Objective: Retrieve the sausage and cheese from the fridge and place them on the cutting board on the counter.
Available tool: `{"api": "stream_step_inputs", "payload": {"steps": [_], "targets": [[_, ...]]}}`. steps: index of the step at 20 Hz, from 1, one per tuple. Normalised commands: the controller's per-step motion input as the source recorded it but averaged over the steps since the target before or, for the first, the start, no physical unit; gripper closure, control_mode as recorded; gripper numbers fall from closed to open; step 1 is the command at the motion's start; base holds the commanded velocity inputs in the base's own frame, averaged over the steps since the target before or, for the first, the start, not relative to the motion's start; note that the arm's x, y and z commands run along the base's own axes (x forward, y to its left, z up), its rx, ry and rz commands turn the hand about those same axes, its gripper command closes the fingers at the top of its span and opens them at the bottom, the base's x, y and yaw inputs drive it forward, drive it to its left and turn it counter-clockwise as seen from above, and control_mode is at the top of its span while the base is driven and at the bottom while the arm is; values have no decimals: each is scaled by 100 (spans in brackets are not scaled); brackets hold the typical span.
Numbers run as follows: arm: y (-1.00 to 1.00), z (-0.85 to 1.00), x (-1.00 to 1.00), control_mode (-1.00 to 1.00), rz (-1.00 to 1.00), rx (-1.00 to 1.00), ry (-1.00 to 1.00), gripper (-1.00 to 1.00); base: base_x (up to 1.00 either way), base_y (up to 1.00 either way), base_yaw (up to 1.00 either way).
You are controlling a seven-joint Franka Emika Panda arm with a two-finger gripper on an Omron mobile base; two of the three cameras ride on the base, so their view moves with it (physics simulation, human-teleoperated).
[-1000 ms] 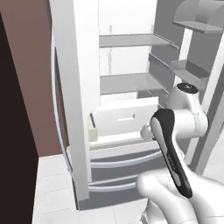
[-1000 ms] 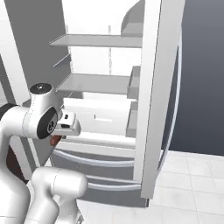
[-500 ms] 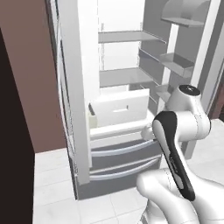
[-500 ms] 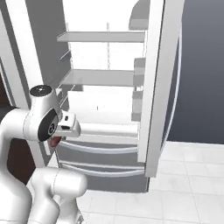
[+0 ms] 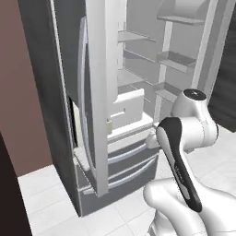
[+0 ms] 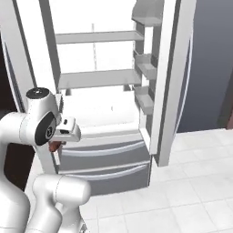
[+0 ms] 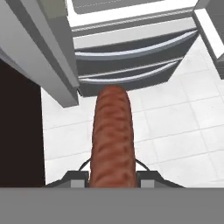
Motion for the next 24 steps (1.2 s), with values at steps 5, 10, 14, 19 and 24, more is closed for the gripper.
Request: {"api": "stream_step_inputs", "payload": {"steps": [5,10,14,19,24], "targets": [[0,0,0,100,0,0,0,100,2,-27,-53],[0,0,0,100,0,0,0,100,2,-48,-51],[0,0,0,100,0,0,0,100,0,-54,-56],[0,0,0,100,0,0,0,100,10,-56,-66],[0,0,0,100,0,0,0,100,10,-51,-71]]}}
